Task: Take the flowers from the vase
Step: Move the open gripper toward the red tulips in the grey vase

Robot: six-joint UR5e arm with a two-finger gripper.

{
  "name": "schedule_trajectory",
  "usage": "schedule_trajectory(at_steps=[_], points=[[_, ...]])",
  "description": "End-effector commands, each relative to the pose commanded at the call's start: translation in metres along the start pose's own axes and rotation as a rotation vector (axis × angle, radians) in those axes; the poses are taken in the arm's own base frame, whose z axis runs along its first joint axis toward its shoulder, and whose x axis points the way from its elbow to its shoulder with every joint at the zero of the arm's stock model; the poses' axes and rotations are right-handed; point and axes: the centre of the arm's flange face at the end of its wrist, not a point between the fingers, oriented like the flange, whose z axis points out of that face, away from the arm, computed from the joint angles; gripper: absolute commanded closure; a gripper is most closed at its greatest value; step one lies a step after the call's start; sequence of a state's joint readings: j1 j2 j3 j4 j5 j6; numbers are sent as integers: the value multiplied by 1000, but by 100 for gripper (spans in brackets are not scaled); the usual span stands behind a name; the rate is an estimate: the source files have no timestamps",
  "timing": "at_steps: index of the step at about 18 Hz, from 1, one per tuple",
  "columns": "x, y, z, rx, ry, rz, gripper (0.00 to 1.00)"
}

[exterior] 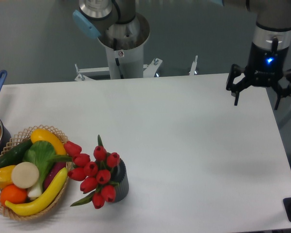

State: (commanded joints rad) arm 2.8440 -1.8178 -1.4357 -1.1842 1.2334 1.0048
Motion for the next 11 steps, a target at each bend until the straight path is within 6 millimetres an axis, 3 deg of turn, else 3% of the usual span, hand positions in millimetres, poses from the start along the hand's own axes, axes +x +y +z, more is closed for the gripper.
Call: schedule_trajectory(at_steps=[4,11], points=[[22,-12,23,24,-5,27,0],[39,-41,57,127,-31,-10,0]])
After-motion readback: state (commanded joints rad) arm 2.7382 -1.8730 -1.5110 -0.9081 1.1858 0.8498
